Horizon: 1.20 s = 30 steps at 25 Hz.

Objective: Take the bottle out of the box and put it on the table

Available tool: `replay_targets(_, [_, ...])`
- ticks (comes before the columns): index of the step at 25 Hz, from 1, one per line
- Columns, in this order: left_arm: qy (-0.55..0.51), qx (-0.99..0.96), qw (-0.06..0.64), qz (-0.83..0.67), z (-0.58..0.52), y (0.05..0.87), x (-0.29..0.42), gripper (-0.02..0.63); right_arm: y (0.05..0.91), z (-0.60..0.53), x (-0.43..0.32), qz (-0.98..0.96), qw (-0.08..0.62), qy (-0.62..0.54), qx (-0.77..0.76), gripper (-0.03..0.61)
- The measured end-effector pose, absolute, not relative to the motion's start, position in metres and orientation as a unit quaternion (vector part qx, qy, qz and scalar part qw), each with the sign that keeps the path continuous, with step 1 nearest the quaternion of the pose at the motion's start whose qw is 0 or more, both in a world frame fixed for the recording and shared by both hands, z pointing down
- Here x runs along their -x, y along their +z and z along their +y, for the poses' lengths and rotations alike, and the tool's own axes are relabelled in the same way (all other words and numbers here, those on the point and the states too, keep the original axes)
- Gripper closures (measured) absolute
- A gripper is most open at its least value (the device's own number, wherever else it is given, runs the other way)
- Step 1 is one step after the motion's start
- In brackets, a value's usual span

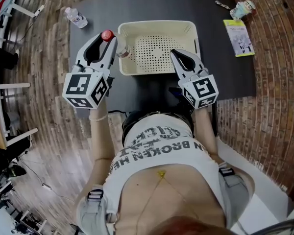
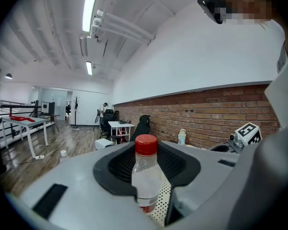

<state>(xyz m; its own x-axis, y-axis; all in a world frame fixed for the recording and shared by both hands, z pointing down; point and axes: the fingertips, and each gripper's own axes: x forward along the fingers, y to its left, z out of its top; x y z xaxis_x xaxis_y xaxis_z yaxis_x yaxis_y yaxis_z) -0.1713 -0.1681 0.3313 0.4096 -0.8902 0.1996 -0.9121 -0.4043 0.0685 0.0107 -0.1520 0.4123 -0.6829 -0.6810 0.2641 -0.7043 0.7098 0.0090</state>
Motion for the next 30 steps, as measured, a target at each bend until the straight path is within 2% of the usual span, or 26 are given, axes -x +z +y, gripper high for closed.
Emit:
replay_targets(12, [0.058,-0.818,0.08,-0.566,-0.16,0.33,0.24,0.47,0.413,-0.153,0.021,-0.908,0.133,0.044,-0.395,0.569])
replay_targets(30, [0.058,-0.83,0.087,-0.548,-0.155,0.338,0.257,0.471,0.416,-0.141,0.035,-0.898,0.135,0.047,-0.417,0.569])
